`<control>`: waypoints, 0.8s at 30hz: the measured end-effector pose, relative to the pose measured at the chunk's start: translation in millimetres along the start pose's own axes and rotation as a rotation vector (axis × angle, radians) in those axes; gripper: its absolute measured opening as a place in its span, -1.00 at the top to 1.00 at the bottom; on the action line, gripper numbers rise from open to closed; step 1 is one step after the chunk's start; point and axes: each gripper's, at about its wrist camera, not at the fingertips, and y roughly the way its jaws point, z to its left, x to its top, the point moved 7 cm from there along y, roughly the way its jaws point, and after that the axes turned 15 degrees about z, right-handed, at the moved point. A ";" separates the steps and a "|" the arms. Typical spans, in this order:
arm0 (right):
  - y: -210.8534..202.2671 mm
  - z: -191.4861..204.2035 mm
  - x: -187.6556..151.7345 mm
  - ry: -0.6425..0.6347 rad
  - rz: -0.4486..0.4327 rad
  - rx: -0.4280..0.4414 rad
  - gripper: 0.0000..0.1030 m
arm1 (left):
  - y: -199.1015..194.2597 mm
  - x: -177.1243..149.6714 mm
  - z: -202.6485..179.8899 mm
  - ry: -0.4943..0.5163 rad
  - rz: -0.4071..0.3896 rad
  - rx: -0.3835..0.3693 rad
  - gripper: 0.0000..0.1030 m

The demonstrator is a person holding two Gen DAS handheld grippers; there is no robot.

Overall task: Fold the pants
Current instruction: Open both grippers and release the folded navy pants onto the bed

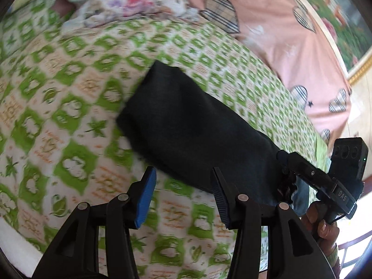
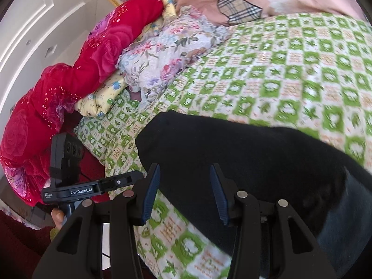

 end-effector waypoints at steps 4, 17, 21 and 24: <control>8.3 6.0 18.2 -0.033 0.016 -0.005 0.09 | 1.2 4.4 13.9 -0.047 0.015 -0.012 -0.03; 44.3 13.7 70.5 -0.118 0.089 -0.014 0.08 | 28.4 29.7 28.8 -0.146 0.072 -0.056 -0.08; 64.6 15.3 86.7 -0.158 0.151 -0.025 0.08 | 34.1 34.3 33.3 -0.184 0.076 -0.101 -0.08; 84.5 19.1 97.7 -0.207 0.217 -0.039 0.08 | 35.2 37.1 36.1 -0.192 0.070 -0.110 -0.08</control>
